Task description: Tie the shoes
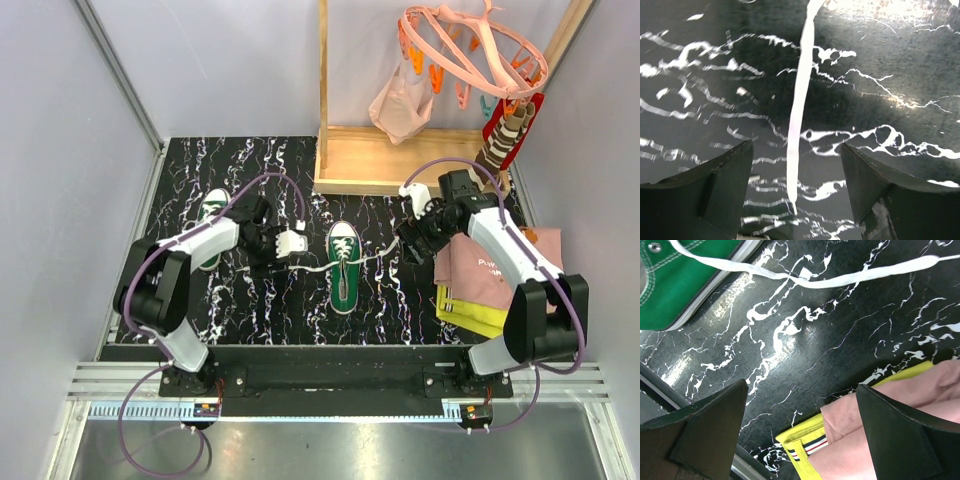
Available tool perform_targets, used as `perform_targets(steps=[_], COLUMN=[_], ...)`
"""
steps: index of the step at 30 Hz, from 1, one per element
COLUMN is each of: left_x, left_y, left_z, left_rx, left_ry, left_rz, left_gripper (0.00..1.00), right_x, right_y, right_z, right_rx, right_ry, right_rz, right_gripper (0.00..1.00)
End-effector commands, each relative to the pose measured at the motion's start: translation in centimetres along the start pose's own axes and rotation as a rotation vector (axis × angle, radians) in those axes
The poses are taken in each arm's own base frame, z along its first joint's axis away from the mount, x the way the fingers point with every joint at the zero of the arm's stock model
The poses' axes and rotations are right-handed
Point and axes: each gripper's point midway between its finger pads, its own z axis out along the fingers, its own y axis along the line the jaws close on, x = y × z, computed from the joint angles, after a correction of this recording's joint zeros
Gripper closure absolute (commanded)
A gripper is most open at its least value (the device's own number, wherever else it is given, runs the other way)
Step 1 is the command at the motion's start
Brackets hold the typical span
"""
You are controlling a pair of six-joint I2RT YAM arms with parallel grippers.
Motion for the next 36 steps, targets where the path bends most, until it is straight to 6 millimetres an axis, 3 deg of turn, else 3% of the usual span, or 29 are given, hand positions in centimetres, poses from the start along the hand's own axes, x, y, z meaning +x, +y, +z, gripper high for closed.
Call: perform_targets(steps=[1,6,12,16,17,19,22,30,36], left_x=[-1.7,-1.3,-1.0,-1.3,-1.6,-2.0,-2.8,-3.3,-3.7], left_y=[1.4,1.7,1.8,1.6,1.7,1.6,1.6,1.1,1.3], left_z=[0.4,1.5,2.0,1.6,1.2,0.9,0.4,0.0,-0.2], left_rx=[-0.009,0.013,0.02,0.017,0.01,0.005,-0.007,-0.01,-0.019], left_ry=[-0.033,-0.008,0.009,0.005,-0.007,-0.024,-0.05,-0.062,-0.076], left_rz=[0.122,0.107,0.122,0.128,0.129,0.114,0.098,0.069,0.035], left_gripper=[0.27,0.34,0.56,0.81,0.91,0.98,1.0,1.0,1.0], right_x=[-0.7,-0.8,-1.0,-2.5,-2.8,-3.6,-4.3,-4.2,-4.3], right_y=[-0.9,-1.5,-2.9,-4.7,-5.0,-5.9,-6.8,-8.5,-7.6], right_z=[0.1,0.5,1.9,3.1,3.2,3.8,4.4,7.1,9.0], right_rx=[0.014,0.012,0.009,0.027,0.033,0.051,0.079,0.13,0.146], right_ry=[0.026,0.043,0.073,0.078,0.079,0.079,0.065,0.091,0.099], right_rz=[0.0,0.039,0.072,0.117,0.13,0.169,0.229,0.355,0.439], right_gripper=[0.0,0.0,0.0,0.0,0.0,0.01,0.02,0.21,0.22])
